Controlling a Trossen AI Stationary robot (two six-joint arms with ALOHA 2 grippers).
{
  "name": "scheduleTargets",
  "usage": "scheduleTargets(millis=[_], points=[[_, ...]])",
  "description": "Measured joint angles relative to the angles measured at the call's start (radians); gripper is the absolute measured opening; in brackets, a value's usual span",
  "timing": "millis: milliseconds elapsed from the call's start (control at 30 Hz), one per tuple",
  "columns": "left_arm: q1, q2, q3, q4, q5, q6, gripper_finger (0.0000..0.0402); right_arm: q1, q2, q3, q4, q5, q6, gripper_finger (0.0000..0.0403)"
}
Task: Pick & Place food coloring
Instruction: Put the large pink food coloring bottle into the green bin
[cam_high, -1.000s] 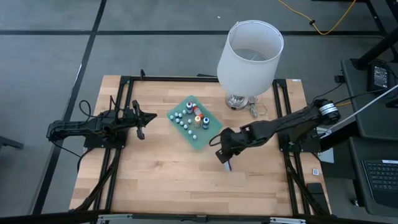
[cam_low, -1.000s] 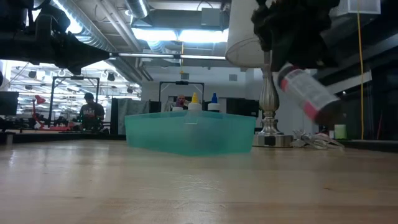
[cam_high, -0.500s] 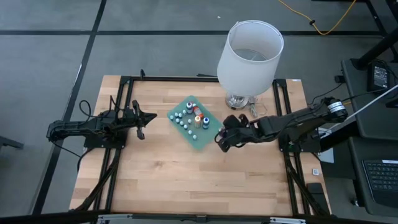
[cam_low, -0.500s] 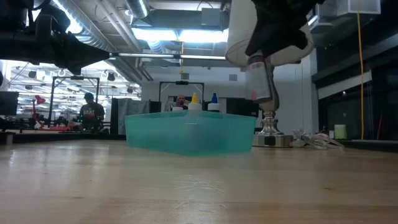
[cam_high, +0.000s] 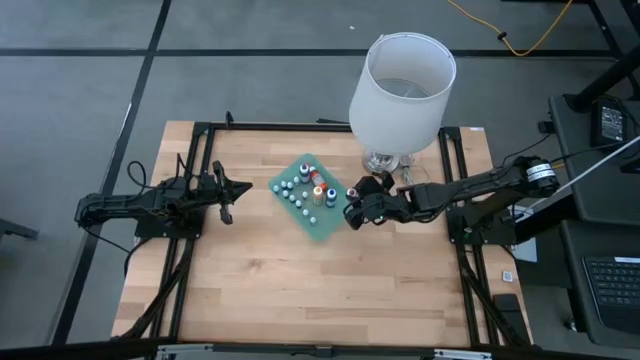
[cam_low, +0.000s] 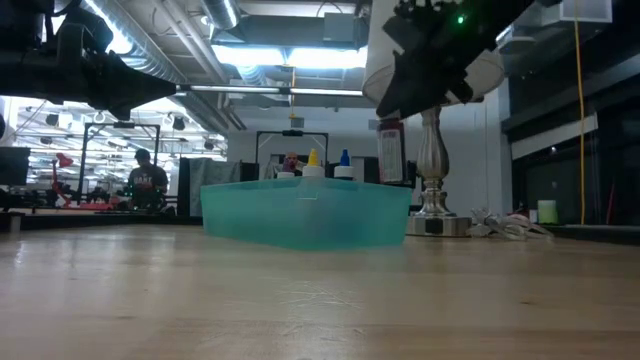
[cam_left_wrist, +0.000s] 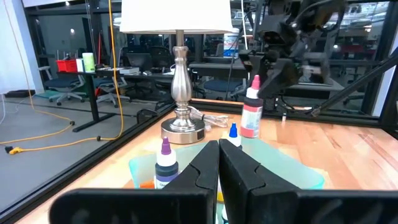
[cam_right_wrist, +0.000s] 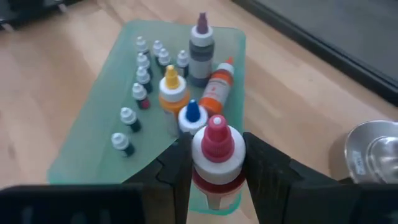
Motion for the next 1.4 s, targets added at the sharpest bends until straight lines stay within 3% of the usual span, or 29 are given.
scheduleTargets(millis=[300, 867, 1400], points=[[0.0, 0.0, 0.0, 0.0, 0.0, 0.0, 0.0012, -0.045, 0.019, -0.042, 0.1, -0.031, -0.061, 0.0127], [0.0, 0.0, 0.0, 0.0, 0.0, 0.0, 0.0013, -0.046, 0.173, -0.043, 0.256, -0.072, -0.121, 0.0127], [0.0, 0.0, 0.0, 0.0, 0.0, 0.0, 0.0012, -0.064, 0.241, -0.043, 0.287, -0.093, -0.151, 0.0136]])
